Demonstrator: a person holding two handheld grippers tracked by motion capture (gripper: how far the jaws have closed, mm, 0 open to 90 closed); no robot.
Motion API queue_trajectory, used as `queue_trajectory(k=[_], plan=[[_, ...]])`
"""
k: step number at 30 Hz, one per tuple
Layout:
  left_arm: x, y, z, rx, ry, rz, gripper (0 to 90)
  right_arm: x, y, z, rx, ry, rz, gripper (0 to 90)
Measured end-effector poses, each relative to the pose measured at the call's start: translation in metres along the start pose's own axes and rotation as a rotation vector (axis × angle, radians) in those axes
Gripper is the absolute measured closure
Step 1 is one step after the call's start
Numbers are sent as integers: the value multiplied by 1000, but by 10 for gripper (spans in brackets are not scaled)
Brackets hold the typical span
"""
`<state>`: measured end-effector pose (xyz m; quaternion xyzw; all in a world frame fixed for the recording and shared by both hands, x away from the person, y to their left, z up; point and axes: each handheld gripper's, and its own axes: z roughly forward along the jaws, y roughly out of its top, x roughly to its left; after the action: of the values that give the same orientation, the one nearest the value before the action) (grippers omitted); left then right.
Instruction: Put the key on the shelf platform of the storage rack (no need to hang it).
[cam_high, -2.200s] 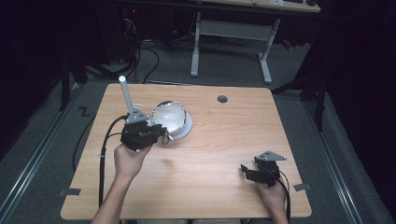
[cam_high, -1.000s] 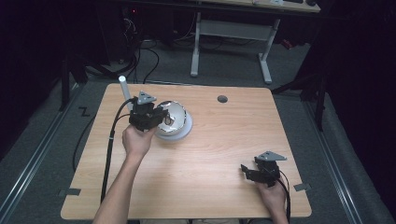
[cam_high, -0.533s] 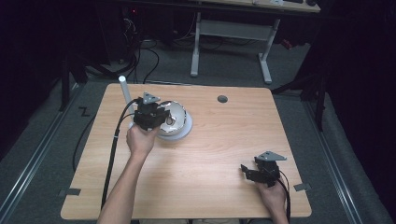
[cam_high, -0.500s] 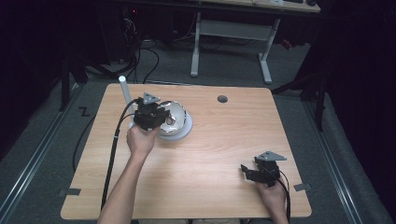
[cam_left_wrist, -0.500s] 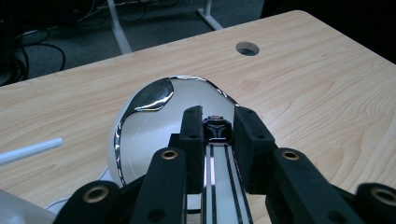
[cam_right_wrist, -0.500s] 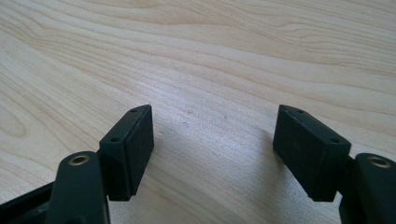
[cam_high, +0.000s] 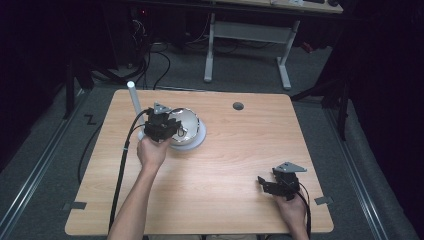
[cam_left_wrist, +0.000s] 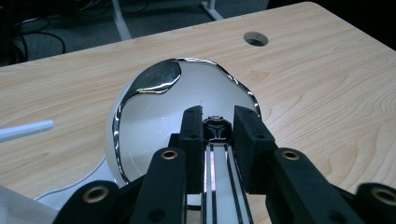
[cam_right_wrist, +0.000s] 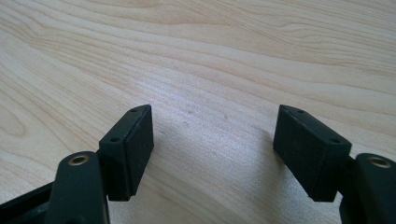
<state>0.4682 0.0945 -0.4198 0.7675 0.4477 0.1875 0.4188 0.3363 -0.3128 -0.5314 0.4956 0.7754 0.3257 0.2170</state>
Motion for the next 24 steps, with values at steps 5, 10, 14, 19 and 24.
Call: queue_trajectory(k=[5,10,14,19,24], plan=[[0,-2,7,9,-1,-12,744,0,0,0,-2,0,-1,292],[-1,-3,13,12,6,-18,744,0,0,0,0,2,-2,292],[-1,-4,20,21,19,-16,744,0,0,0,0,1,-2,291],[3,-6,25,15,30,-39,743,0,0,0,1,1,-2,292],[6,-6,31,26,41,-49,743,0,0,0,1,1,-3,292]])
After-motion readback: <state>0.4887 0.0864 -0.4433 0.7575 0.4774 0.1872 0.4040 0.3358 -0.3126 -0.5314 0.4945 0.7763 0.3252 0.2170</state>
